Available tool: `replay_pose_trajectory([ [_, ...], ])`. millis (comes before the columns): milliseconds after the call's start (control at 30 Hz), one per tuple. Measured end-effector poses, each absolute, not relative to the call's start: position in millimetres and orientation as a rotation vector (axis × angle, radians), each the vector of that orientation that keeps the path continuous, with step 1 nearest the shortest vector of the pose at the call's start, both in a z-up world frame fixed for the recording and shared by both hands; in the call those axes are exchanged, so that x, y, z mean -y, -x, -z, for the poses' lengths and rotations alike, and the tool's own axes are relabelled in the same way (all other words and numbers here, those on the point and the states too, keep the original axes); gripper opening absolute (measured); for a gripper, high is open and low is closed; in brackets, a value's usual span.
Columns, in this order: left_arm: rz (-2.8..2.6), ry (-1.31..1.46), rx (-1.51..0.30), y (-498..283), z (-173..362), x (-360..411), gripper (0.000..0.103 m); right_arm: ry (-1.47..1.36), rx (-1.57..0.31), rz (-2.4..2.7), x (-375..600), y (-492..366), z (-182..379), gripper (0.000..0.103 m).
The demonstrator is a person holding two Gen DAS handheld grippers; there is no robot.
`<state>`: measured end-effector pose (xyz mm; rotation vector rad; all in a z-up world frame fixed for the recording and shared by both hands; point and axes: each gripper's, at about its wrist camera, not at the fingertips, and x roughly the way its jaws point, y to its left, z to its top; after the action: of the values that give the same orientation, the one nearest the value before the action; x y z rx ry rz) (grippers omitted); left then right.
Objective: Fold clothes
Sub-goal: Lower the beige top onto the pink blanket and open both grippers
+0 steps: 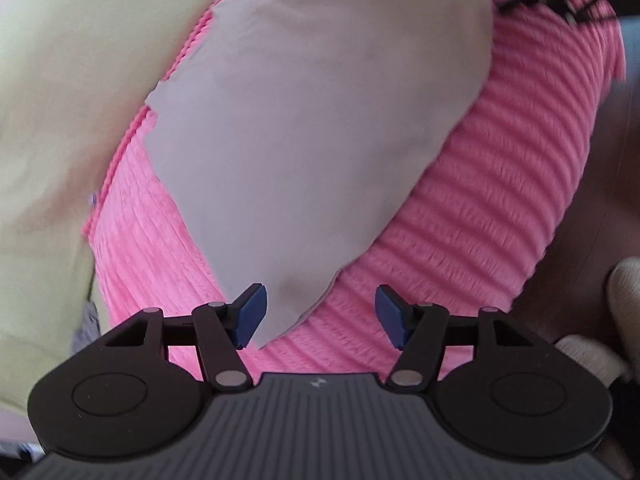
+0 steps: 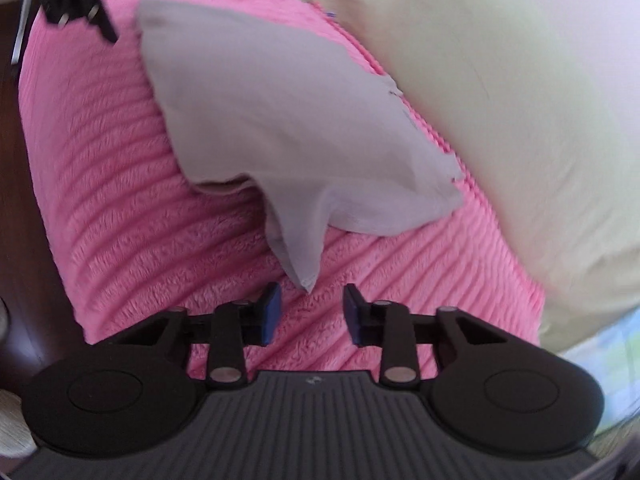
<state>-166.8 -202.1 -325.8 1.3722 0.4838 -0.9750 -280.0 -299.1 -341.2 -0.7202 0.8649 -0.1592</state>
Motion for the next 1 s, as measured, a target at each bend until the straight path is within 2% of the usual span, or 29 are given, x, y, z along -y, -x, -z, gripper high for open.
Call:
replay_pose_trajectory([
  [133,1.025,-1.443,-0.391,161.8,340.5,198.0,0.066,0.827,-0.843,0.144,289.6,275.6,348.4,0.016],
  [233,1.054,-1.502,-0.31,162.4,345.4,193.6,0.067,0.841,-0.847,0.148,290.4,271.4,348.8,0.006],
  [400,1.051,-1.539,-0.296,144.3,341.6,187.9,0.066,0.846,-0.862,0.182,295.4,266.3,341.1,0.004],
  [467,1.049,-1.552,-0.289,132.2,341.3,190.8,0.058,0.854,-0.868,0.182,296.4,265.3,340.6,0.004],
  [533,1.066,-1.579,-0.289,128.3,345.7,195.1,0.044,0.871,-0.874,0.172,293.8,265.4,344.2,0.006],
  [667,1.105,-1.678,-0.165,134.7,363.7,195.8,0.028,0.872,-0.866,0.178,286.4,274.1,351.4,0.006],
  [700,1.103,-1.669,-0.173,135.5,362.8,195.2,0.013,0.871,-0.864,0.18,285.0,274.9,351.3,0.006],
  [733,1.102,-1.658,-0.181,136.3,361.9,194.6,0.005,0.856,-0.862,0.176,284.5,275.9,349.8,0.004],
  [800,1.091,-1.623,-0.187,131.2,356.4,194.3,0.0,0.836,-0.861,0.17,285.7,277.0,345.0,0.0],
  [1000,1.084,-1.556,-0.153,134.3,324.7,192.2,0.0,0.842,-0.861,0.208,293.1,289.5,317.3,0.0],
])
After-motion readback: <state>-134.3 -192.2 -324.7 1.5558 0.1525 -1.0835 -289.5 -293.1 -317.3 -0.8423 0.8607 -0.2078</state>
